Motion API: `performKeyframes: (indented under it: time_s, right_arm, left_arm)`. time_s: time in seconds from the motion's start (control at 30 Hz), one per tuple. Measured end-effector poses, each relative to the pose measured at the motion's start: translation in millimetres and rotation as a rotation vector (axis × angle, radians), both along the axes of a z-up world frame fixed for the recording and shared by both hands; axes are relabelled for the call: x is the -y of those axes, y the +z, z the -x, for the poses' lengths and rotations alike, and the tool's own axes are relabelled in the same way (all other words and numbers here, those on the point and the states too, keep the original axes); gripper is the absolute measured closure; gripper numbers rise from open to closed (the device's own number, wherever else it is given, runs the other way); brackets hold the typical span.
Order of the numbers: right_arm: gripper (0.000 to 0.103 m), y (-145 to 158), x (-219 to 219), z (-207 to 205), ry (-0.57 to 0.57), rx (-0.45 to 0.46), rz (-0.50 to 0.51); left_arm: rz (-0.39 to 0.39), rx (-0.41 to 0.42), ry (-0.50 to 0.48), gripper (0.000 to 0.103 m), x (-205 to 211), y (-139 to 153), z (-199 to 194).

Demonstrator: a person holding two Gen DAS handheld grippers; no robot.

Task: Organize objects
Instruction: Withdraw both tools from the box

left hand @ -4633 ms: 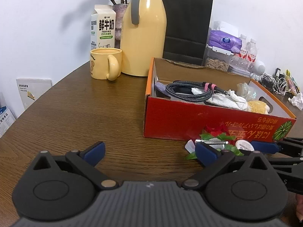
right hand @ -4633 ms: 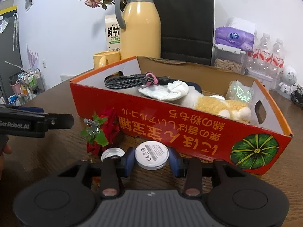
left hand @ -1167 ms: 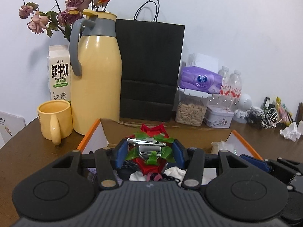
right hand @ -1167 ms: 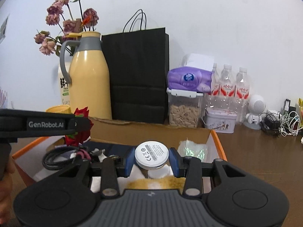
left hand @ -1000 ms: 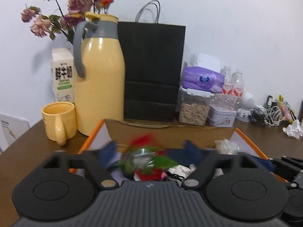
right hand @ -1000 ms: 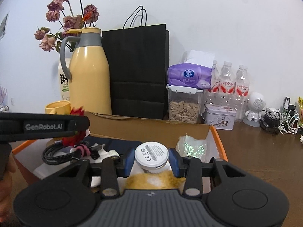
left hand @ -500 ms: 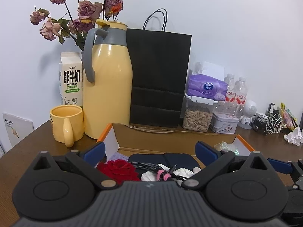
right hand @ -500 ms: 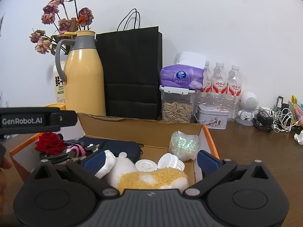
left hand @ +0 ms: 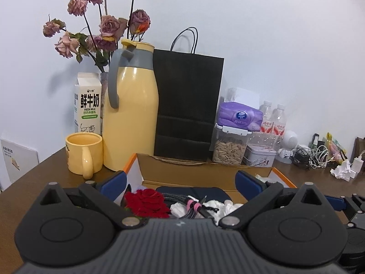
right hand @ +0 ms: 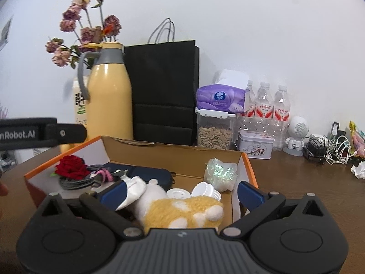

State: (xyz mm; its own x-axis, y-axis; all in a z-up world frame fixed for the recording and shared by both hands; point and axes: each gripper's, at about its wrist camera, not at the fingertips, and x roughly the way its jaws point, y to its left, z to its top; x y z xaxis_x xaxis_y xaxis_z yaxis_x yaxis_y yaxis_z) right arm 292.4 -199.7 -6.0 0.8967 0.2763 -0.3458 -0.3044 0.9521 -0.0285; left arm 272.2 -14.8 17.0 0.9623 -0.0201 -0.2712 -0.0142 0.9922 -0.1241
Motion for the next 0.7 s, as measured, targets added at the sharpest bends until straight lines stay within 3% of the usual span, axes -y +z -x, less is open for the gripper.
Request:
performKeyframes:
  time_s: [0.4, 0.7]
  right_arm:
    - [0.0, -8.0, 7.6, 42.9, 0.066, -0.021, 0.036]
    - [0.0, -24.4, 7.2, 60.8, 0.103, -0.09, 0.075]
  left_arm:
    - [-0.066, -0.084, 0.001, 0.0, -21.1, -24.3, 42.2]
    - [-0.069, -0.217, 0.036, 0.0, -50.2, -50.3, 62.3]
